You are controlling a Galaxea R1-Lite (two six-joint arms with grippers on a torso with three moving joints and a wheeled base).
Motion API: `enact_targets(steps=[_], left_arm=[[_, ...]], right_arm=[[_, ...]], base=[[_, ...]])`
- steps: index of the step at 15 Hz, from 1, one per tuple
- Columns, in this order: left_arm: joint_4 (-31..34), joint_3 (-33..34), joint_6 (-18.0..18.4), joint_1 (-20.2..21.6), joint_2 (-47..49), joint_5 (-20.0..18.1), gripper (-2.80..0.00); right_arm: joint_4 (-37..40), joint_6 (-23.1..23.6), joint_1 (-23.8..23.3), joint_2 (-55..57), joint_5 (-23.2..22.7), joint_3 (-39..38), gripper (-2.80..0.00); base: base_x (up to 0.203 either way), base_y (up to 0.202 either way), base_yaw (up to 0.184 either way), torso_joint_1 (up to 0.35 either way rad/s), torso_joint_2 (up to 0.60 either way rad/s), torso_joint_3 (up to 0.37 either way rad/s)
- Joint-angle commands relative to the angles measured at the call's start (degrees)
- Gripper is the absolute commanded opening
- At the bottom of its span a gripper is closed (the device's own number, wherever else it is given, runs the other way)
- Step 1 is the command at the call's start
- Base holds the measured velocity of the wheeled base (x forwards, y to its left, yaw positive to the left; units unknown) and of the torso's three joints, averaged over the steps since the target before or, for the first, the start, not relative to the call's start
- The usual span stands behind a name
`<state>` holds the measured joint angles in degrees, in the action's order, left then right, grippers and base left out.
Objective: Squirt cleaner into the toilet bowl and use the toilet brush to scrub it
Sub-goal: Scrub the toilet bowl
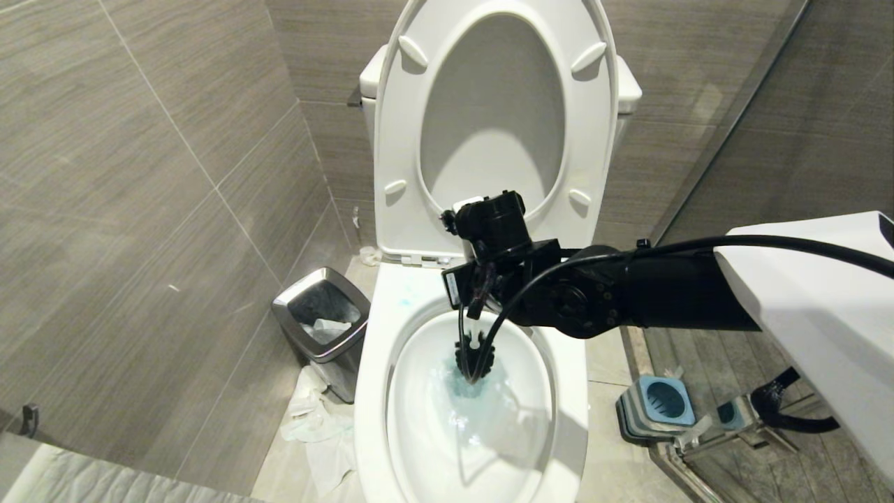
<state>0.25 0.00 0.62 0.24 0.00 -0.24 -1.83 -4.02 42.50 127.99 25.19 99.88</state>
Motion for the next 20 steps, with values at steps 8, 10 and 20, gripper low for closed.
enact_targets(steps=[8,10,20], left_arm=[[0.01,0.09,-0.01,0.02,0.09,-0.02,-2.8],[0.01,0.09,-0.01,0.02,0.09,-0.02,-2.8],[0.01,0.09,-0.01,0.02,0.09,-0.02,-2.8]], right_arm=[[-7.85,-0.38,0.04,3.07,0.68,-5.13,-2.8],[-7.6,-0.42,0.2,-2.68,0.47,-6.69,-2.8],[3.29,-2.69,2.34,-27.61,-1.72,-13.84,-2.8]], base=[[0.0,0.0,0.0,0.0,0.0,0.0],[0.0,0.0,0.0,0.0,0.0,0.0],[0.0,0.0,0.0,0.0,0.0,0.0]])
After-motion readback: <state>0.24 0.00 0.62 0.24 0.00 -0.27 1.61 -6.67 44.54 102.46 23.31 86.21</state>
